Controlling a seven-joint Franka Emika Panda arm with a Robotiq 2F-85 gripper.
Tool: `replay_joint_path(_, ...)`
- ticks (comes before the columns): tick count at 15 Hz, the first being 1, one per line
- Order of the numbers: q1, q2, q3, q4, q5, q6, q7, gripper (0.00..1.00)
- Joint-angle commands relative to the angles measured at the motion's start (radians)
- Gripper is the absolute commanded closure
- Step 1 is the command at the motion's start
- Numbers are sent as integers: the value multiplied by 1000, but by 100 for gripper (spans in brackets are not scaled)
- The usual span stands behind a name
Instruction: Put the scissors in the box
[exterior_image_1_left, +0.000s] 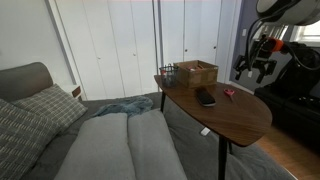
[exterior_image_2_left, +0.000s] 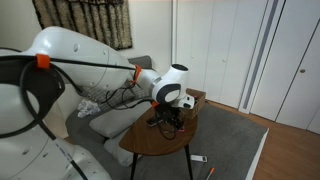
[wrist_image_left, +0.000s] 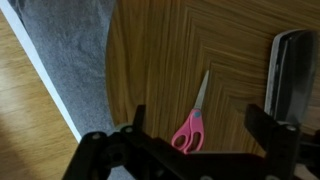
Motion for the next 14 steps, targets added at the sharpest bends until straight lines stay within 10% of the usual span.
replay_joint_path(1,-20,94,48,34,19,18,145,0)
replay_joint_path(14,6,304,90,139,-11,82,306,47)
